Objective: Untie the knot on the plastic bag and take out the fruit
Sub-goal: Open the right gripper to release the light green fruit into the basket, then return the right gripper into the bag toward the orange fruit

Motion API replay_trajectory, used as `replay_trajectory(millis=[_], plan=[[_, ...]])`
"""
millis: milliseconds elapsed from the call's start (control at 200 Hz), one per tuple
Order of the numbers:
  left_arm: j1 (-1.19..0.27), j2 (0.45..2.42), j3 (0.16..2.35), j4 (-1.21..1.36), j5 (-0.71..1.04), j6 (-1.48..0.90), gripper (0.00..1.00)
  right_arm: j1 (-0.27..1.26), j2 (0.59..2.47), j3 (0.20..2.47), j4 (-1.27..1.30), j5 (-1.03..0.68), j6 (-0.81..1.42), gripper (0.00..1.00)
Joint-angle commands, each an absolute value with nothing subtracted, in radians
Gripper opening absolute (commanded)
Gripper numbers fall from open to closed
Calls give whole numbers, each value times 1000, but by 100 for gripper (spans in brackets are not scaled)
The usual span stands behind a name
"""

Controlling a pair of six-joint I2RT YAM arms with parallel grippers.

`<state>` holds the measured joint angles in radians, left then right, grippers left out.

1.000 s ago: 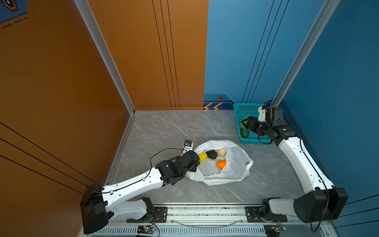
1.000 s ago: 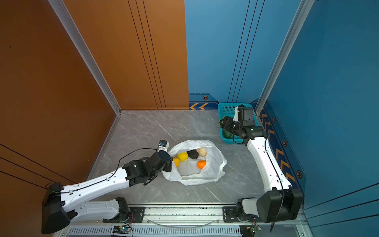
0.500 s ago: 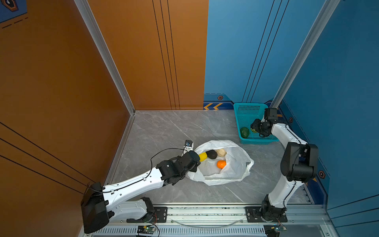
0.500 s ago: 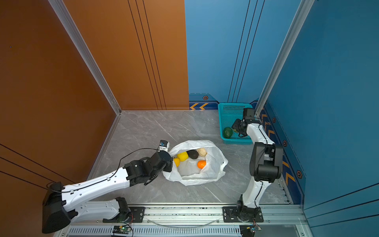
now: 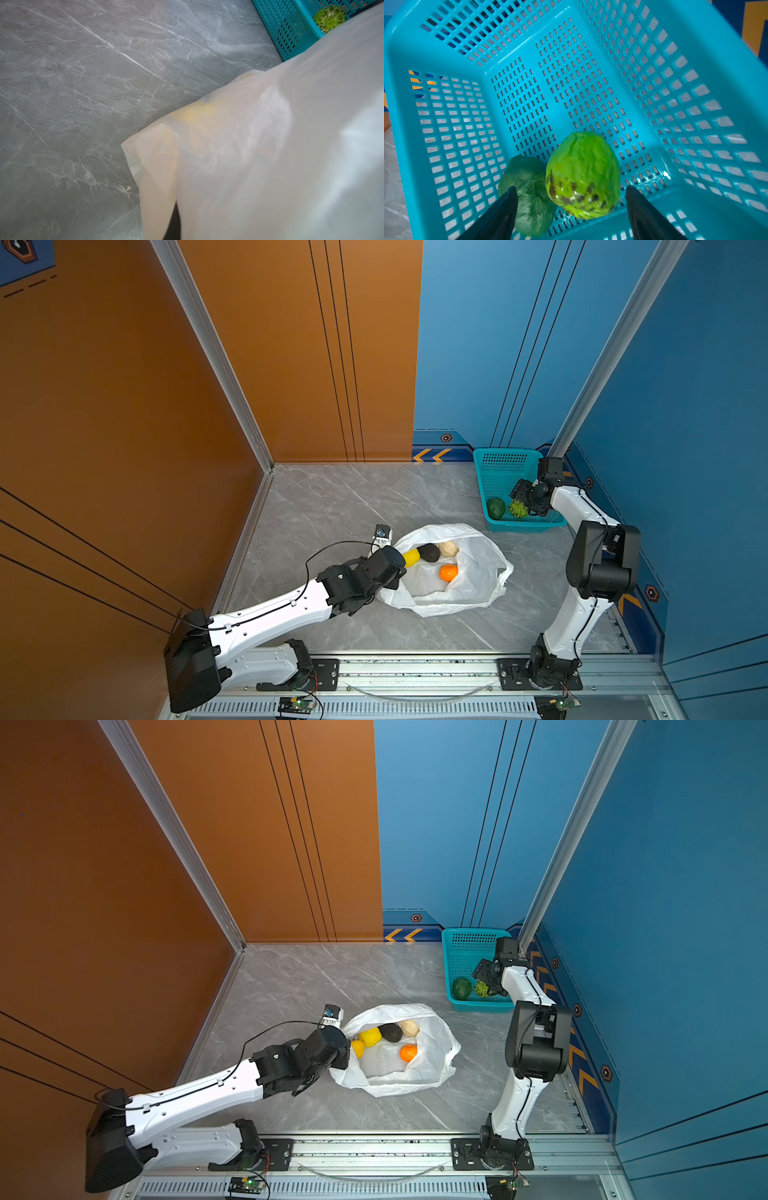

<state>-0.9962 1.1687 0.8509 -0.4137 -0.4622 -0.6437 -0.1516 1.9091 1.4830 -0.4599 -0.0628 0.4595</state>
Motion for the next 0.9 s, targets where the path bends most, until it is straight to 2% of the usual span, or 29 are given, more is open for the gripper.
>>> replay_trajectory(millis=[0, 260, 451, 616, 891], plan=[[-1006, 1157, 840, -411, -459, -640, 0, -155, 1860, 1516, -519, -43, 449, 84], [-1006, 1158, 842, -411, -457, -641, 0, -121, 1746, 1501, -587, -161, 446, 84], [-1007, 1161, 847, -411, -454, -643, 0, -36, 1543, 1439, -688, -285, 422, 84], [-1006, 1157, 851, -411, -453, -643, 0, 167, 1343, 1441, -836, -295, 394, 85], [-1000, 1163, 862, -416, -452, -634, 0, 534, 1176, 1411, -936, -205, 470, 85]])
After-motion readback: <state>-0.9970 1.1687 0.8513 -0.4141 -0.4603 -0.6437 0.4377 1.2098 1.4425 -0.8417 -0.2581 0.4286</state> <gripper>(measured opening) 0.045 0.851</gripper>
